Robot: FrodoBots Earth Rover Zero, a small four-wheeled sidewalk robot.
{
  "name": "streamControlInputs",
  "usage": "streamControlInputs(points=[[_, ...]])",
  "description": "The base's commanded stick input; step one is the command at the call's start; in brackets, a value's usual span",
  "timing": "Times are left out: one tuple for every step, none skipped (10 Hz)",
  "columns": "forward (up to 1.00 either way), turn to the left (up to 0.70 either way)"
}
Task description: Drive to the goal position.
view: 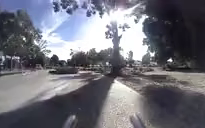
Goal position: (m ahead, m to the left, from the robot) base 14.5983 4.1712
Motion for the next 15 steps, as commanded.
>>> streamControlInputs(points=[[1.0, 0.0], [1.0, 0.0], [1.0, 0.0], [1.0, 0.0], [1.0, 0.0], [1.0, 0.0], [1.0, 0.0], [1.0, 0.0], [1.0, 0.0], [1.0, 0.0], [1.0, 0.0], [1.0, 0.0], [1.0, 0.0], [1.0, 0.0], [1.0, 0.0]])
